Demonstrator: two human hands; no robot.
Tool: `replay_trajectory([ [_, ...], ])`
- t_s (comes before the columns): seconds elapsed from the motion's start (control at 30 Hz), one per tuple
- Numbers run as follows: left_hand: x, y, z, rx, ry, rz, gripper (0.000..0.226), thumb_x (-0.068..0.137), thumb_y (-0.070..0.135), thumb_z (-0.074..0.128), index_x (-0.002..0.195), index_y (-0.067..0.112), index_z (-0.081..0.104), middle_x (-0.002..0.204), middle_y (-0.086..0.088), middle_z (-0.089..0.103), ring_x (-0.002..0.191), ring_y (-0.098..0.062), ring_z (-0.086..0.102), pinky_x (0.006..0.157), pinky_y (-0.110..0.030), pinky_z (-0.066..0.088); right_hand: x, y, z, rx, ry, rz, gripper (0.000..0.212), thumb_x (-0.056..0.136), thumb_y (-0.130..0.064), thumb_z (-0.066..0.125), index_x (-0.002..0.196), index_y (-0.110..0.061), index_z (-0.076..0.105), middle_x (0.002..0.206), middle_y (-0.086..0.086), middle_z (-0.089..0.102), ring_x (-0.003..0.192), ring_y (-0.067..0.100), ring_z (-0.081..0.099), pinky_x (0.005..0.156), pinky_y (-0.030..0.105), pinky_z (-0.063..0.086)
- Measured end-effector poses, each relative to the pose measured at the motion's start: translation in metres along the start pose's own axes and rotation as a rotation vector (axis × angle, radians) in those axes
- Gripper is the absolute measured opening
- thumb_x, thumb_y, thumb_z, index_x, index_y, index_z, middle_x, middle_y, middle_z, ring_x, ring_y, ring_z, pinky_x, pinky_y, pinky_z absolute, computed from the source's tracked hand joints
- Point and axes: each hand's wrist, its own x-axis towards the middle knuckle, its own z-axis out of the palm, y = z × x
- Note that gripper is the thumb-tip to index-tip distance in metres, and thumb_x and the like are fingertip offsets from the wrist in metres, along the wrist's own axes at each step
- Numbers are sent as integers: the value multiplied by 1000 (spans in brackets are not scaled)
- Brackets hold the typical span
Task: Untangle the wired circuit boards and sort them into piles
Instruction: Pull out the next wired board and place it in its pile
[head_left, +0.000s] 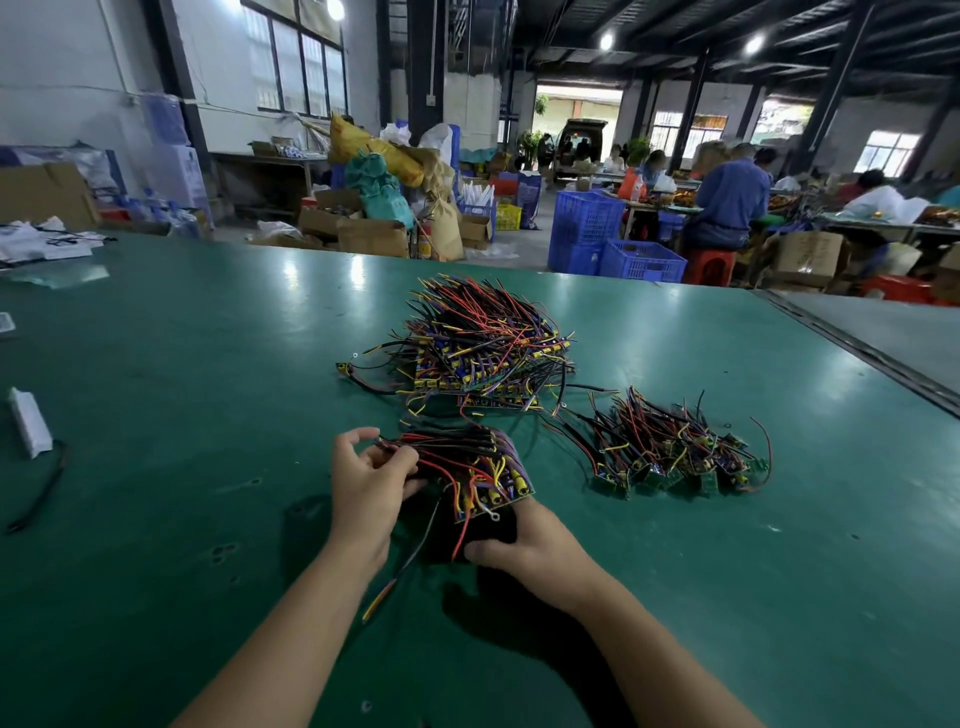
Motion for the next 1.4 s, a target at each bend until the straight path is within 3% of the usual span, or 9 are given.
replay_trajectory([
  [0.1,0,-1,1,-18,-34,30,39,84,-8,59,103,23,46,86,-6,55,77,-15,60,67,-34,59,-3,-9,-4,670,-54,61,37,74,-55,64,94,-25,71,96,-5,73,92,10,69,74,24,55],
  [0.2,0,-1,0,-22,-62,74,42,83,-10,58,101,26,48,85,-3,54,71,-7,59,63,-30,57,6,-9,-5,1159,61,268,65,85,-67,49,112,-9,58,112,7,62,113,23,60,81,36,53],
  [0.37,-8,-6,2,-7,-183,177,49,83,-9,59,104,34,48,80,1,59,79,-10,62,69,-29,57,5,-9,-5,1210,105,248,17,77,-24,67,78,-11,77,87,12,70,77,22,69,73,35,58],
  [0.63,-36,-5,9,57,-62,514,42,88,19,58,119,38,37,91,9,51,79,-7,54,71,-27,51,4,-12,-8,1425,207,196,35,76,-18,64,106,0,63,96,18,68,79,24,68,69,31,60],
  [0.83,-39,-9,0,351,-109,774,11,88,33,53,85,37,43,71,13,49,60,-2,45,55,-15,36,0,-18,-17,1605,202,35,24,82,-18,59,78,-4,78,83,14,73,75,21,72,68,28,58],
  [1.0,-43,-22,5,743,-587,526,6,83,32,63,83,30,58,71,12,64,65,-5,59,67,-28,50,-3,-21,-19,1707,207,16,24,79,-17,63,90,2,72,89,18,70,81,25,71,74,32,59],
  [1.1,-47,-12,11,381,-753,310,30,82,35,66,111,35,55,92,17,67,83,1,61,78,-18,47,-6,-25,-15,1572,171,54,23,82,-18,57,83,-3,75,84,16,70,74,24,71,67,30,60],
  [1.27,-36,-4,20,0,-597,-39,52,48,-12,62,98,2,58,99,-17,67,98,-33,61,94,-55,45,-5,-27,-5,1470,144,154,27,81,-19,55,97,-1,67,87,15,70,77,24,69,69,31,60],
  [1.4,-33,5,15,-290,-515,-385,28,77,-17,48,96,2,55,88,-16,65,67,-29,70,58,-37,57,-7,-22,-10,1525,135,120,30,78,-20,55,89,0,75,88,17,71,76,26,72,64,30,59],
])
